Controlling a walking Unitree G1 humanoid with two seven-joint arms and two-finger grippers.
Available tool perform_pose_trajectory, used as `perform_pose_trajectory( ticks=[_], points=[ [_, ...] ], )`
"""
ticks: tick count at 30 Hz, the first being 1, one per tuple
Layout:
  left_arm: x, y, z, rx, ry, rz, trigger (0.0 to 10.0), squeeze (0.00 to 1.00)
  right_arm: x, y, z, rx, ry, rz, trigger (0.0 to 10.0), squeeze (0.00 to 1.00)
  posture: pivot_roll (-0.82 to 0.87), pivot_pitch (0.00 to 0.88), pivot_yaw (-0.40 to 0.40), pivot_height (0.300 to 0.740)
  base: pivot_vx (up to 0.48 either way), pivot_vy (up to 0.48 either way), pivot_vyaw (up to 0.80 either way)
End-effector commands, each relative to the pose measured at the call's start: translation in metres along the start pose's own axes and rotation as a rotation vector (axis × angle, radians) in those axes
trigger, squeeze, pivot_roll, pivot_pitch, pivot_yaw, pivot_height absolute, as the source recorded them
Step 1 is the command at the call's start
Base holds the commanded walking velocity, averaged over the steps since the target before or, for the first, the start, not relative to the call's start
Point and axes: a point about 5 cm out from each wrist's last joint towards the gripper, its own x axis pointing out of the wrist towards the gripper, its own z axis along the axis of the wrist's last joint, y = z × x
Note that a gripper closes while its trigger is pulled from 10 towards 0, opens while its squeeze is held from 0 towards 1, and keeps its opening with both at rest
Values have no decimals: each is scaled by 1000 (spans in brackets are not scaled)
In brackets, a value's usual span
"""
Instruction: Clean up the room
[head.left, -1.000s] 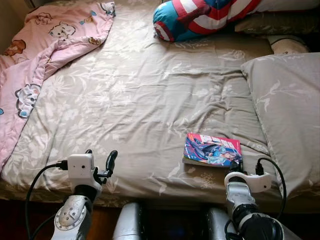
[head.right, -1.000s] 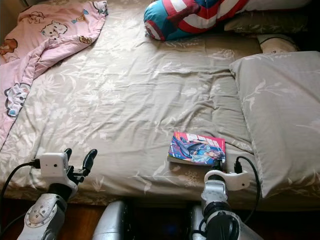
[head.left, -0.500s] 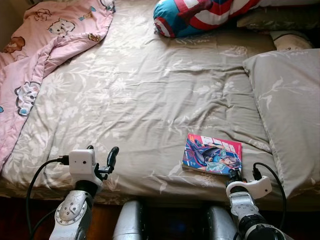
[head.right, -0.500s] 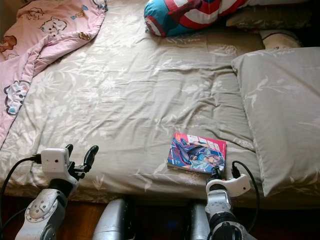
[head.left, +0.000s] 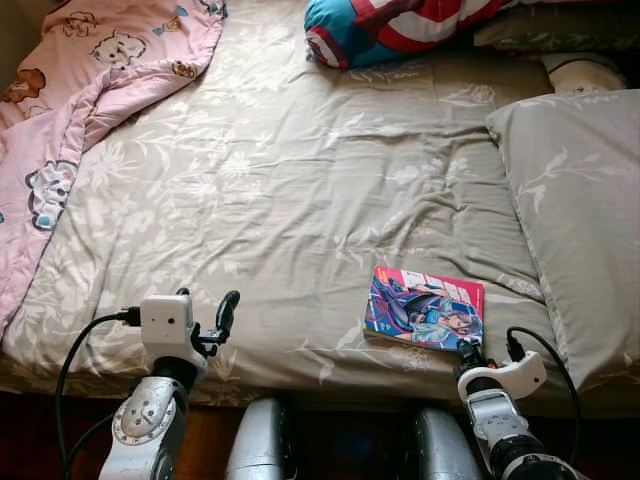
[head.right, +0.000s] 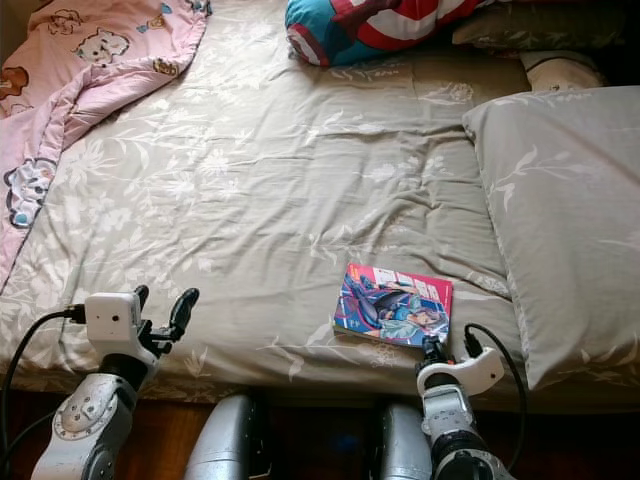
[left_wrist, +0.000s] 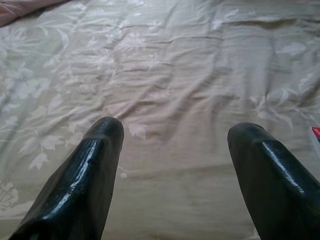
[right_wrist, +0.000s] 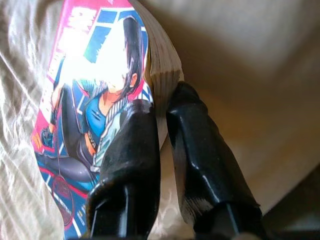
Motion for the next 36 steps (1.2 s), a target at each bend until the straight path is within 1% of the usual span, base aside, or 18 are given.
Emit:
perform_pose_trajectory(
  ticks=[1,4,6,9,10,12,16,27,29,33,34,35,36],
  points=[
    [-4,4,-6,14,37,9,10000,0,-1,-4,0,-58,22,1,10000,0,114,295,90,636,0,0,0],
    [-4,5,-6,15,37,9,10000,0,0,-1,6,-79,17,21,10000,0,114,295,91,636,0,0,0],
    [-3,5,-6,16,36,9,10000,0,3,3,21,-48,-39,26,10000,0,111,294,94,636,0,0,0],
    [-3,5,-6,16,37,7,10000,0,3,5,26,-40,-47,35,10000,0,106,294,95,636,0,0,0],
    [-2,5,-7,15,37,4,10000,0,4,6,26,-55,-37,44,10000,0,105,293,96,636,0,0,0],
    [-2,4,-6,15,37,3,10000,0,4,6,26,-65,-27,49,10000,0,106,293,96,636,0,0,0],
    [0,4,-5,15,34,1,10000,0,4,8,20,-117,29,74,10000,0,107,294,98,636,0,0,0],
    [0,5,-6,19,37,-2,10000,0,1,2,9,-111,51,57,10000,0,106,293,102,636,0,0,0],
    [0,5,-6,19,37,-1,10000,0,1,0,7,-121,55,43,10000,0,108,294,102,636,0,0,0],
    [0,5,-6,19,36,1,10000,0,0,0,7,-112,54,48,10000,0,109,293,101,636,0,0,0],
    [0,5,-6,19,35,1,10000,0,0,0,7,-115,53,49,10000,200,109,293,101,636,0,0,0],
    [0,5,-6,19,35,1,10000,0,0,0,8,-116,53,48,10000,200,109,293,101,636,0,0,0],
    [0,5,-6,19,35,1,10000,0,0,0,8,-117,52,48,10000,302,107,294,100,636,0,0,0]
  ],
)
